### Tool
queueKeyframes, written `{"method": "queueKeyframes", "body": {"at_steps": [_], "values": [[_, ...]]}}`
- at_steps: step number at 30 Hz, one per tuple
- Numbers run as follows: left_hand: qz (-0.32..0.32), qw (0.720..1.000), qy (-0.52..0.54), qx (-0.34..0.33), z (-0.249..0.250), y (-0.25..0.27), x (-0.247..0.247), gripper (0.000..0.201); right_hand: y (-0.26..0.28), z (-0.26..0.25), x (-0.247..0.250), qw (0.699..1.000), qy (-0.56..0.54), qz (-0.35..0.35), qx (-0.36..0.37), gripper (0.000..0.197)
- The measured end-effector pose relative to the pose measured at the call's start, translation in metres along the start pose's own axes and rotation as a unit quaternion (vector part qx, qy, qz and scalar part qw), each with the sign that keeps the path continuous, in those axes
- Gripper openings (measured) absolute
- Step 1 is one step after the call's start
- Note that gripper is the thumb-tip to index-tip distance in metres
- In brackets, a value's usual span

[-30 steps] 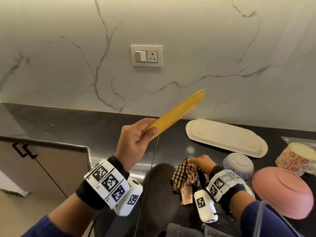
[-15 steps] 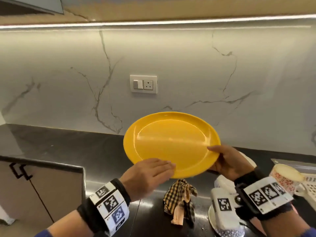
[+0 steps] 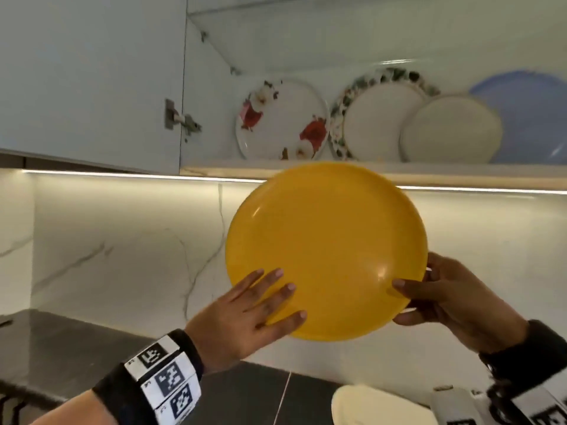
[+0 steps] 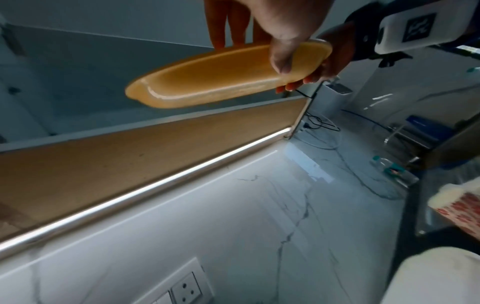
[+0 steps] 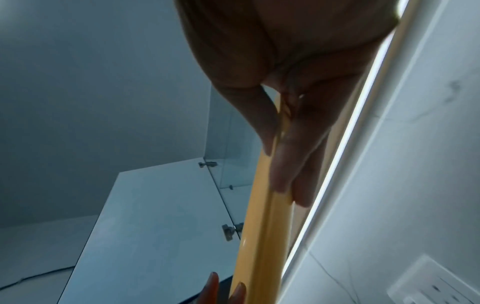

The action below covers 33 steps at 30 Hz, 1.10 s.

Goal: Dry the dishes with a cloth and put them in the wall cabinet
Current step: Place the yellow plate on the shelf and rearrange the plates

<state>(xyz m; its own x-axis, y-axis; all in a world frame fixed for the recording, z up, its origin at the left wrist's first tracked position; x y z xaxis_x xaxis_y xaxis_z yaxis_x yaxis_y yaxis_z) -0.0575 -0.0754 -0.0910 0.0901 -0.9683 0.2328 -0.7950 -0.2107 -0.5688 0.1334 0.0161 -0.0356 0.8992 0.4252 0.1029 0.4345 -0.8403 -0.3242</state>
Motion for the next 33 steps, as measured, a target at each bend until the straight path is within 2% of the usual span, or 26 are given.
{"method": "queueKeyframes", "body": {"at_steps": [1,2,6,9,12,14,17,19,21,22,25,28,30,33], "values": [[0.002,1.0,-0.015,0.011,-0.016,-0.004,-0.002,0.038,-0.006,-0.018,0.004,0.999,0.013,0.031,0.022,0.042],[0.013,0.999,-0.027,0.016,-0.033,-0.01,-0.003,0.041,-0.014,-0.038,0.009,0.997,0.032,0.061,0.045,0.035],[0.022,0.998,-0.061,0.017,-0.098,-0.039,-0.007,0.042,-0.049,-0.107,0.009,0.98,0.111,0.12,0.112,0.033],[0.002,0.995,-0.103,0.017,-0.149,-0.062,-0.02,0.042,-0.086,-0.156,0.013,0.963,0.171,0.167,0.123,0.03],[-0.072,0.989,-0.105,0.071,-0.207,-0.07,-0.045,0.07,-0.127,-0.203,0.025,0.942,0.218,0.221,0.124,0.029],[-0.1,0.986,-0.08,0.107,-0.236,-0.068,-0.062,0.077,-0.148,-0.229,0.041,0.926,0.243,0.266,0.111,0.037],[-0.152,0.978,-0.015,0.139,-0.267,-0.067,-0.094,0.084,-0.176,-0.268,0.06,0.887,0.294,0.336,0.116,0.04],[-0.196,0.961,0.027,0.191,-0.281,-0.065,-0.118,0.087,-0.189,-0.286,0.066,0.856,0.336,0.372,0.124,0.038],[-0.274,0.923,0.119,0.243,-0.29,-0.057,-0.147,0.083,-0.205,-0.298,0.072,0.825,0.379,0.401,0.126,0.038],[-0.283,0.912,0.144,0.259,-0.293,-0.059,-0.156,0.078,-0.212,-0.302,0.072,0.81,0.402,0.409,0.122,0.037],[-0.262,0.926,0.09,0.255,-0.302,-0.072,-0.157,0.057,-0.239,-0.307,0.069,0.771,0.465,0.421,0.108,0.032],[-0.244,0.943,0.01,0.227,-0.306,-0.08,-0.154,0.049,-0.278,-0.311,0.073,0.747,0.516,0.408,0.094,0.036],[-0.116,0.971,-0.013,0.207,-0.305,-0.087,-0.14,0.046,-0.304,-0.31,0.079,0.742,0.538,0.394,0.077,0.037],[-0.007,0.972,0.035,0.232,-0.308,-0.073,-0.14,0.06,-0.331,-0.303,0.086,0.732,0.559,0.383,0.068,0.034]]}}
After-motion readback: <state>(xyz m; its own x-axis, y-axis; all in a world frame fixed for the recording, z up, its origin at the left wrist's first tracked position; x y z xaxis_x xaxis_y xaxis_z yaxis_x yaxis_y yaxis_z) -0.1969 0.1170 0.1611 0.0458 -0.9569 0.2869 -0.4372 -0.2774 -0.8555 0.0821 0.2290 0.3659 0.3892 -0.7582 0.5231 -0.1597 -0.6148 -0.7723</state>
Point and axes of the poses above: each hand's wrist, its own y-axis away from the middle knuckle, its own x-axis out of the back of the hand, z = x × y, the point moved 9 cm from there along -y, towards the middle knuckle, and after that the axes turned 1 degree about -x, right-handed, at the moved point
